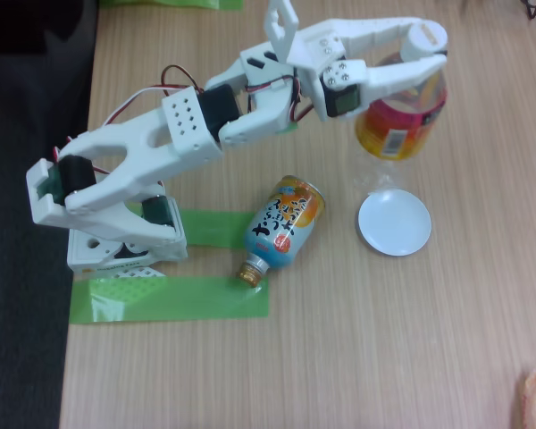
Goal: Pick up the plastic bottle and stand it up on the white place
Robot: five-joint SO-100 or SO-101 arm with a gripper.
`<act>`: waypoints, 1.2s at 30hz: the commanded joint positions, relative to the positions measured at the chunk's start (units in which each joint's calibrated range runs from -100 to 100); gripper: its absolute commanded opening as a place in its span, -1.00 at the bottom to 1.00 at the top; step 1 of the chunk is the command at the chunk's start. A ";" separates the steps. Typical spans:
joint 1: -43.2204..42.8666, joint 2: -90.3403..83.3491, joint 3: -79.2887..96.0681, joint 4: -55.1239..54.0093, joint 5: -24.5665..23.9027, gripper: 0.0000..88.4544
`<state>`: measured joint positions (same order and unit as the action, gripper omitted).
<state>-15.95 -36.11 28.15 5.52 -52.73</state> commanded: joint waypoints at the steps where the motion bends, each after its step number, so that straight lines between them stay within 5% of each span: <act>1: 1.21 0.37 -0.31 -3.55 -0.19 -0.87; 12: 3.28 13.47 -0.85 -15.57 -0.19 -0.87; 36: 2.84 20.70 -0.31 -15.91 -0.19 -0.87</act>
<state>-12.96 -15.40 28.15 -9.43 -52.73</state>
